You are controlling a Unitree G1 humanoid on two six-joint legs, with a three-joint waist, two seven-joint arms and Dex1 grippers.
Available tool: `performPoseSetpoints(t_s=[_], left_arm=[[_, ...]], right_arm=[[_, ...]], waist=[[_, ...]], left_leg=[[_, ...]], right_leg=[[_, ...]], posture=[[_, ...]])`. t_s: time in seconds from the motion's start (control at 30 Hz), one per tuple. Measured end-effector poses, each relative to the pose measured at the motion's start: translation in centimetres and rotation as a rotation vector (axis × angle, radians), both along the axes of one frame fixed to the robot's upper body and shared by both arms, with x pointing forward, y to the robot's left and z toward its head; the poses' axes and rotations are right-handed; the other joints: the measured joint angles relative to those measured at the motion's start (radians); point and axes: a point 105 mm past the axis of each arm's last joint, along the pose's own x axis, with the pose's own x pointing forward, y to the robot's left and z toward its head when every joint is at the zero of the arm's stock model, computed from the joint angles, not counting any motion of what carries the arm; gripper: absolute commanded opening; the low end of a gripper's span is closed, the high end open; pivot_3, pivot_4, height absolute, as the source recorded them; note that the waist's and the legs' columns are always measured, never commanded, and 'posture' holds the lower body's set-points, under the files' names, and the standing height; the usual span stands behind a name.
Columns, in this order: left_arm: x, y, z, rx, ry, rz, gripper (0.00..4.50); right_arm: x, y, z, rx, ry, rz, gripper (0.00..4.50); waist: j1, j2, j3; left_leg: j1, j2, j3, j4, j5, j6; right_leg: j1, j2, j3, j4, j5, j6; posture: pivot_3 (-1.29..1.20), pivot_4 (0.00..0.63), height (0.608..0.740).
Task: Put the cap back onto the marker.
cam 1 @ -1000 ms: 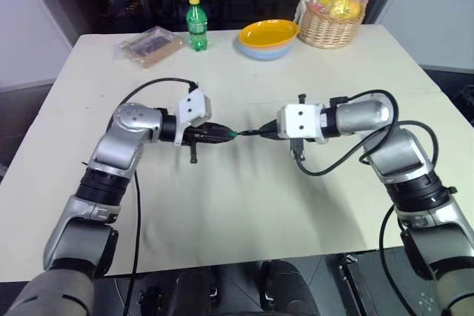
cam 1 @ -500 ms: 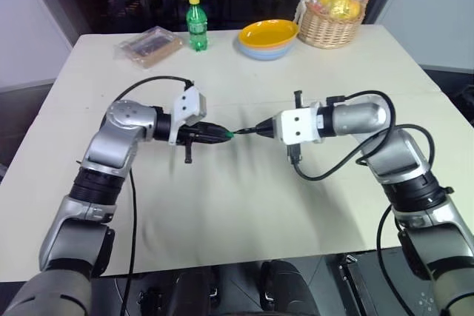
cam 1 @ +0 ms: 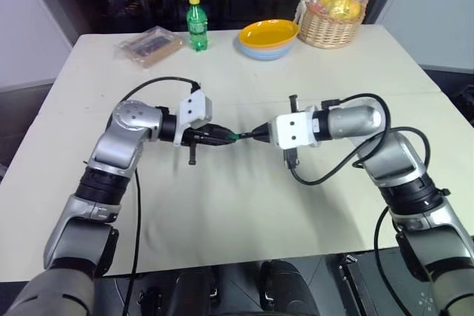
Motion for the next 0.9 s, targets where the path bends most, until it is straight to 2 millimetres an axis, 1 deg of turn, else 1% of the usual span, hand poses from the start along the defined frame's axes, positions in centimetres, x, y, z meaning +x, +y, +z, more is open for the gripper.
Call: performPoseSetpoints(t_s=[0.6, 0.9], left_arm=[[0.22, -0.41, -0.05, -0.013, -0.003, 0.016, 0.0], [0.11, -0.18, -0.19, -0.018, 0.002, 0.039, 0.0]], right_arm=[[0.17, -0.05, 0.01, -0.001, -0.002, -0.015, 0.03], [0.36, -0.08, 0.06, -0.01, -0.007, -0.007, 0.03]], waist=[[-0.001, 0.0, 0.0], [-0.001, 0.0, 0.0]], left_leg=[[0.0, 0.0, 0.0, 0.0, 0.0, 0.0], [0.0, 0.0, 0.0, 0.0, 0.0, 0.0]], right_leg=[[0.0, 0.0, 0.0, 0.0, 0.0, 0.0], [0.0, 0.0, 0.0, 0.0, 0.0, 0.0]], posture=[[0.0, 0.15, 0.74], [0.0, 0.15, 0.74]])
